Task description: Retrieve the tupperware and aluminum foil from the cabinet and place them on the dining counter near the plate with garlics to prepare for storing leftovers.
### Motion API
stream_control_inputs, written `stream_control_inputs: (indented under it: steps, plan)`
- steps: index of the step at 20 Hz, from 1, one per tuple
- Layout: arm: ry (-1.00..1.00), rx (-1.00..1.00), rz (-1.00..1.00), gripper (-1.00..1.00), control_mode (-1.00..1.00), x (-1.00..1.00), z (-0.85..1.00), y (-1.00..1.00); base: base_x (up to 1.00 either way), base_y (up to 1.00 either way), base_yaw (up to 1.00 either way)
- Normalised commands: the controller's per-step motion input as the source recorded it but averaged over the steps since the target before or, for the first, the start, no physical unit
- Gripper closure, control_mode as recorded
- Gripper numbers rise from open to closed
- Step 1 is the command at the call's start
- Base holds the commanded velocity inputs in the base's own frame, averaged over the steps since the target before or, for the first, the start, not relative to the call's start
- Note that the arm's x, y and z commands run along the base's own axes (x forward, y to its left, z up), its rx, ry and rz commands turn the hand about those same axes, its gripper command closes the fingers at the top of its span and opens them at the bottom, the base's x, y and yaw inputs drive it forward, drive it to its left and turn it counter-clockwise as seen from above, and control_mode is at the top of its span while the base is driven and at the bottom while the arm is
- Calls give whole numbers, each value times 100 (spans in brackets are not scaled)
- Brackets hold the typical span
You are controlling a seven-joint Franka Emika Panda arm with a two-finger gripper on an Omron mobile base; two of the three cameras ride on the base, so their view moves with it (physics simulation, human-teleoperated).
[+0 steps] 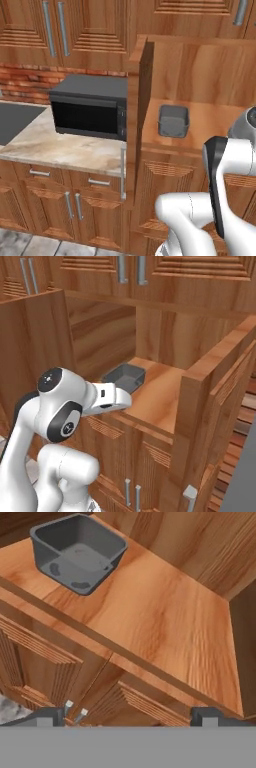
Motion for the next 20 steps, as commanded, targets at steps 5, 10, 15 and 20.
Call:
stream_control_inputs:
  steps: [5, 10, 15, 20]
  plan:
    - [0, 0, 2, -100, -100, 7, -3, 0, 28, -4, 21]
    - [-4, 1, 8, -100, -100, 23, -12, 0, 0, 0, 0]
    - [0, 0, 25, -100, -100, 41, 8, 20, 0, 0, 0]
    - [0, -2, 30, -100, -100, 46, 14, 20, 0, 0, 0]
